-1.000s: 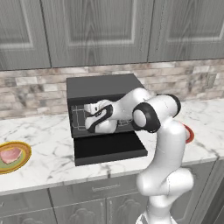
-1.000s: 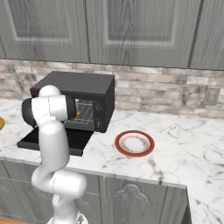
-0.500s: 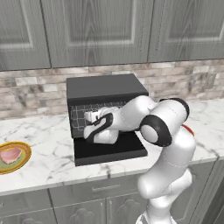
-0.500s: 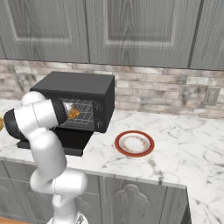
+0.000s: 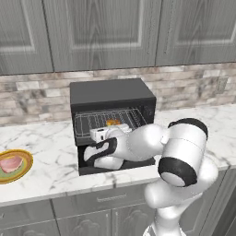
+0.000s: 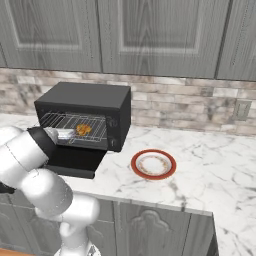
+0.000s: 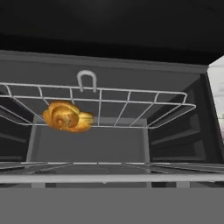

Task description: Open the toaster oven door. Place the bread on the bottom rack in the toaster oven and place the steak on the top rack.

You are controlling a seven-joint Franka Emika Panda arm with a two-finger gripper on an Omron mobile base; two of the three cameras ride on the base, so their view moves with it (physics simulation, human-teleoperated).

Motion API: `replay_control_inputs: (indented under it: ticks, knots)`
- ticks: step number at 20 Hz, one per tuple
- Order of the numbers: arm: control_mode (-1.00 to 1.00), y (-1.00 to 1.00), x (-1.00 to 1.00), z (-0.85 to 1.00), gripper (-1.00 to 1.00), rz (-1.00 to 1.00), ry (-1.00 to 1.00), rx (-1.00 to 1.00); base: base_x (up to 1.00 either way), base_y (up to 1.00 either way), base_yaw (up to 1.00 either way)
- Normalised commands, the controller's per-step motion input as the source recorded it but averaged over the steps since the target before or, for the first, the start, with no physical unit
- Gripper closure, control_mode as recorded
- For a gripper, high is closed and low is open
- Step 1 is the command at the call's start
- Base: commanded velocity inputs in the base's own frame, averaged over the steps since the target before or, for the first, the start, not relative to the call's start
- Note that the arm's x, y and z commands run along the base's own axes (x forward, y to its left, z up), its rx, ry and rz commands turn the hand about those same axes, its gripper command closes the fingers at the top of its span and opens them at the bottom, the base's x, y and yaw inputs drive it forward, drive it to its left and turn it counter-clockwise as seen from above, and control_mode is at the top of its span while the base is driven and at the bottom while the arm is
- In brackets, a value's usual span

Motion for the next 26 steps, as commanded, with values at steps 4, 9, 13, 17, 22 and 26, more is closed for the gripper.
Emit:
replay_control_inputs:
  ticks: [4, 9, 13, 17, 22, 26]
  knots:
    - [-1.00, -0.01, -1.00, -0.42, -1.00, 0.00, 0.51, -0.01, 0.00, 0.00, 0.00]
    - [-1.00, 0.00, -0.85, 0.36, -1.00, 0.00, 0.15, 0.00, 0.00, 0.00, 0.00]
    - [-1.00, 0.00, -0.23, 1.00, -1.00, 0.01, -0.04, 0.00, 0.00, 0.00, 0.00]
    - [-1.00, 0.04, -0.02, 1.00, -1.00, 0.00, -0.09, -0.05, 0.00, 0.00, 0.00]
    - [-1.00, 0.32, -0.38, 1.00, -1.00, 0.00, -0.02, -0.03, 0.00, 0.00, 0.00]
    - [-1.00, 0.50, -0.80, 1.00, -1.00, 0.00, 0.07, 0.00, 0.00, 0.00, 0.00]
